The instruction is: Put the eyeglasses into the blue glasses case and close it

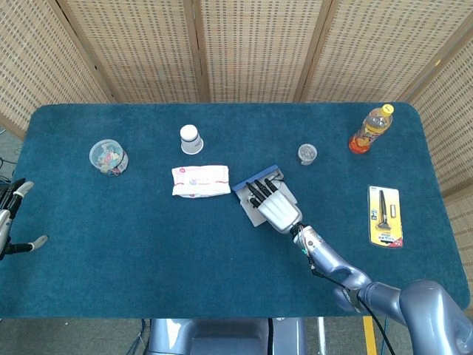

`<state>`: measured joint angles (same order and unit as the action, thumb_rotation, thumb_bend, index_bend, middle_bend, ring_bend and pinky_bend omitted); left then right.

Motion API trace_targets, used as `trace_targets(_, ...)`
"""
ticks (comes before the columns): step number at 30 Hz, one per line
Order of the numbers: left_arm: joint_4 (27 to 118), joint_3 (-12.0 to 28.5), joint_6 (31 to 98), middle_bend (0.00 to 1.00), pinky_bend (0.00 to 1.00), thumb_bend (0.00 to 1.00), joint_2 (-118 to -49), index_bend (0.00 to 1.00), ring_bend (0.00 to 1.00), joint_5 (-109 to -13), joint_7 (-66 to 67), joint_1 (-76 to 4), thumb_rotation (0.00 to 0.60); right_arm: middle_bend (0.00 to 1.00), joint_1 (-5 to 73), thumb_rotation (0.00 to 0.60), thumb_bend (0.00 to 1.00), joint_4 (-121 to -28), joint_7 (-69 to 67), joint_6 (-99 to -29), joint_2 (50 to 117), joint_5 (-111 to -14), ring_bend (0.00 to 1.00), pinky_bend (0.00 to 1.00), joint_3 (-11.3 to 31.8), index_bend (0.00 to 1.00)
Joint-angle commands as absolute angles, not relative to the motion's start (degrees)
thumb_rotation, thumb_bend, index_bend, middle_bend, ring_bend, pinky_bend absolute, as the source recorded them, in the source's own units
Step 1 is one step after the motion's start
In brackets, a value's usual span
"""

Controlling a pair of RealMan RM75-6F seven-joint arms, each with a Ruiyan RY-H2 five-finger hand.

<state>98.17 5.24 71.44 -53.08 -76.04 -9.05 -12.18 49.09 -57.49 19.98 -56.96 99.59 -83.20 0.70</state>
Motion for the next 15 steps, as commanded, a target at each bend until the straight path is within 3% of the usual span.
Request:
trace_targets(1,98.2,5.2,71.5,0.00,0.00,0.12,-53.1,0.00,0.00,-76.1,-9.0,-12.2,0.600,0.00,48.8,0.600,0.34,-57.0,19.7,-56.9,99.4,-83.7,0.00,0.13,0.8,0.18)
trace_targets(15,98.3,5.1,71.4,0.00,0.00,0.12,-53.1,0.00,0.00,-76.2,-8.6,-12.2,0.600,0.00,47.0,0.600,0.34,-52.8,17.0,-56.2,100.5,-85.1,0.00,0.13,0.5,0.20)
